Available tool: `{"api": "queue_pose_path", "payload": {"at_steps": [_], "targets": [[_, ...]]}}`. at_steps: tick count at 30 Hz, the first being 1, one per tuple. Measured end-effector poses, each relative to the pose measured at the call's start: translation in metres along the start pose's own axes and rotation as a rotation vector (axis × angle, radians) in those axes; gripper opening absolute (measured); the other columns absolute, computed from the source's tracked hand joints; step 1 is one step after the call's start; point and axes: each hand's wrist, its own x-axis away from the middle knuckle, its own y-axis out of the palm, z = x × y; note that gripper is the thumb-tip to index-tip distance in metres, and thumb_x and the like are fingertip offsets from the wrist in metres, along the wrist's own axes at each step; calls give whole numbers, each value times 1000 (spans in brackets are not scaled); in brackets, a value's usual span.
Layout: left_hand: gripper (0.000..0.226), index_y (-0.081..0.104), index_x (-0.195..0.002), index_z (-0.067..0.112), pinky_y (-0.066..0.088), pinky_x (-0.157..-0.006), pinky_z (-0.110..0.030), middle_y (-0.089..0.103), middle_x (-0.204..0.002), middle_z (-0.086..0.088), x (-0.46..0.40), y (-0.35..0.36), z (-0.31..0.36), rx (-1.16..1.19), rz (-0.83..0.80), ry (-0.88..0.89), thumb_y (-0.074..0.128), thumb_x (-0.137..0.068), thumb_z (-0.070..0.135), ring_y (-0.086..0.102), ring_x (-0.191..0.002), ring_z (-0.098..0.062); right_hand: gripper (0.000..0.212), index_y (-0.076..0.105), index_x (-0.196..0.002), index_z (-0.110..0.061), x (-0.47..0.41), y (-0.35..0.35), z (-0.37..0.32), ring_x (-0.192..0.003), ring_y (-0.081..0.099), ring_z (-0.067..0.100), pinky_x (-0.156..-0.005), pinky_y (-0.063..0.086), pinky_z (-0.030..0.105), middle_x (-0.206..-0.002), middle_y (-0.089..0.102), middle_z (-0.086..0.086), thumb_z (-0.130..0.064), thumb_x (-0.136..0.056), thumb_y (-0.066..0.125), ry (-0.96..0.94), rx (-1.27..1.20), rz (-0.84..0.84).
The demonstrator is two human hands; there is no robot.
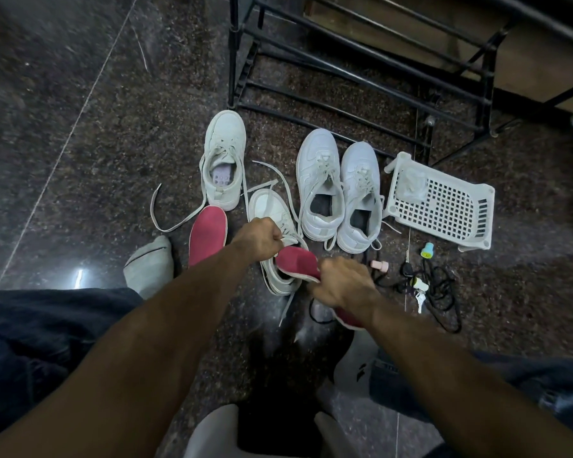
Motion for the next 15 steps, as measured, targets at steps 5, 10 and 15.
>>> {"api": "queue_pose_path", "payload": {"at_steps": [5, 10, 15], "targets": [[19, 64, -61, 17, 49, -68, -27, 69, -75, -4, 0, 0, 0, 5, 11, 2, 63, -81, 18, 64, -75, -22, 37, 63, -108, -9, -18, 3, -31, -86, 61, 27, -72, 41, 29, -100, 68, 9, -36, -83, 61, 122, -87, 27], [29, 55, -54, 16, 44, -64, -27, 65, -70, -3, -2, 2, -3, 7, 18, -7, 64, -81, 21, 60, -71, -22, 33, 64, -105, -10, -38, 1, -42, -94, 65, 31, -73, 47, 33, -101, 69, 11, -33, -81, 59, 168, -129, 55], [33, 49, -49, 15, 37, -60, -25, 59, -63, -2, -4, 3, -4, 9, 21, 3, 64, -78, 19, 57, -67, -22, 34, 64, -109, -15, -49, 15, -53, -101, 65, 30, -79, 48, 33, -109, 67, 8, -41, -87, 58, 276, -154, 126]]}}
